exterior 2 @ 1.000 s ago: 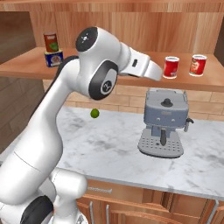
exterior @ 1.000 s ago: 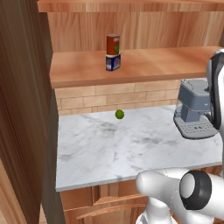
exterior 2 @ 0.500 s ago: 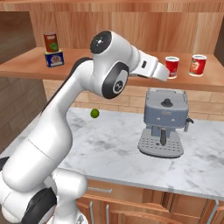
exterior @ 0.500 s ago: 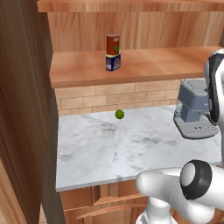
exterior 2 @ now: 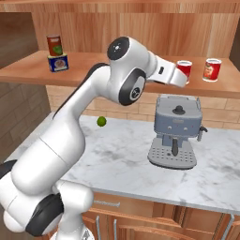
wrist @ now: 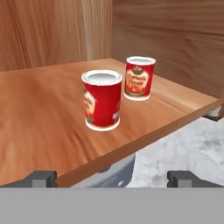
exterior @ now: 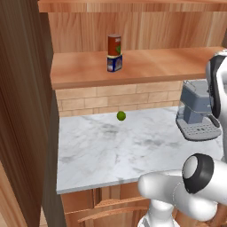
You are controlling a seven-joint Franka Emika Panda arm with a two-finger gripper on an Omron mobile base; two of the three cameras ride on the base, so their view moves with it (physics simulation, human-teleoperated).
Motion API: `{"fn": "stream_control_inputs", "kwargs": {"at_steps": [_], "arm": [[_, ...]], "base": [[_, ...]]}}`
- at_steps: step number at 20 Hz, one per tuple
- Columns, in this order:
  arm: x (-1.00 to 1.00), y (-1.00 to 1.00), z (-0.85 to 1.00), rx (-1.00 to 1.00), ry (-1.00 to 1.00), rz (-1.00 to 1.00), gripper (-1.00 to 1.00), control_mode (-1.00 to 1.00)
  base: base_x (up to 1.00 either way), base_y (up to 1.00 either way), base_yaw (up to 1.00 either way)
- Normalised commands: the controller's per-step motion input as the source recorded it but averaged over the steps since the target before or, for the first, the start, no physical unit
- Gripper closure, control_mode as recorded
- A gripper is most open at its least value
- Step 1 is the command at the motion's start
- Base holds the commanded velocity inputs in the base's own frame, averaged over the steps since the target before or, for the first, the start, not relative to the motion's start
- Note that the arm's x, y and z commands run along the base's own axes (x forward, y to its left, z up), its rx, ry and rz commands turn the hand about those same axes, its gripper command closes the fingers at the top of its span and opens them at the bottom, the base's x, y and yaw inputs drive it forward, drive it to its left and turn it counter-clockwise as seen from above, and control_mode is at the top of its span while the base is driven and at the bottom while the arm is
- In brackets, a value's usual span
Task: Stack two cans on top of the other two cans in the cabinet.
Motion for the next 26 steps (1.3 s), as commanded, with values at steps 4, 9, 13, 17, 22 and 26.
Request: {"fn": "stream_control_inputs", "kwargs": {"at_steps": [4, 9, 13, 17, 22, 26], "arm": [[0.25, -0.12, 0.0, 0.0, 0.0, 0.0, -1.0, -1.0], [0.25, -0.1, 0.0, 0.01, 0.01, 0.0, -1.0, -1.0], [0.25, -0.13, 0.0, 0.02, 0.01, 0.0, -1.0, -1.0], [0.15, -0.21, 0.0, 0.01, 0.01, 0.0, -1.0, -1.0], [0.16, -0.21, -0.01, 0.01, 0.01, 0.0, -1.0, -1.0], [0.16, -0.13, -0.01, 0.02, 0.0, 0.0, -1.0, -1.0]], "base": [[0.0, 0.0, 0.0], [0.0, 0.0, 0.0], [0.0, 0.0, 0.0], [0.0, 0.0, 0.0], [0.0, 0.0, 0.0], [0.0, 0.0, 0.0]]}}
